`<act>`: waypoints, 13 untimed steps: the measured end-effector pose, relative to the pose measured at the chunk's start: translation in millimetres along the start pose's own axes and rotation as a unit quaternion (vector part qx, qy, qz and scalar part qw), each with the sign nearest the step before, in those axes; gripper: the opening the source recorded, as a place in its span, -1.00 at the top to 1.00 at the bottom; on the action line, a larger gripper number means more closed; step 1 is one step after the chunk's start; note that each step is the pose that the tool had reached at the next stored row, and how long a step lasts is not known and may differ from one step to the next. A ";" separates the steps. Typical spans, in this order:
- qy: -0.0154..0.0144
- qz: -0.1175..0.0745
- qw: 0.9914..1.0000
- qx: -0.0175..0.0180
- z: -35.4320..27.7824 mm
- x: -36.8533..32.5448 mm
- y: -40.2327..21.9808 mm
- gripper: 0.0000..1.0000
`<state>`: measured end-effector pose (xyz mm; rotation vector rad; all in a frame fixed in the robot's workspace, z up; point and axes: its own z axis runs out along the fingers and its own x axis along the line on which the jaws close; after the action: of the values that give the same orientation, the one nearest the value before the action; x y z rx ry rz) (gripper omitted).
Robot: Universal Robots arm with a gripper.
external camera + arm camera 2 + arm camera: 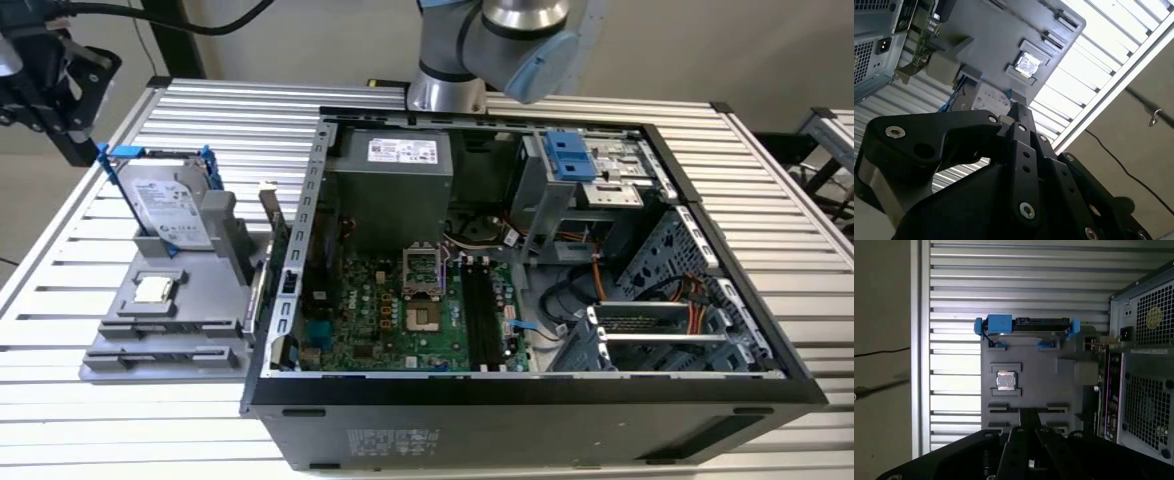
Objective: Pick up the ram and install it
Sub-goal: 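Reach for the ram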
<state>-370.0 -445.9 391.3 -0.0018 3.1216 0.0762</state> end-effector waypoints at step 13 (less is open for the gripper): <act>0.000 0.000 1.000 0.000 -0.5 0.0 -35.4 1.00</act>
<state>-370.0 -481.3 390.0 -0.0018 3.1216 0.0762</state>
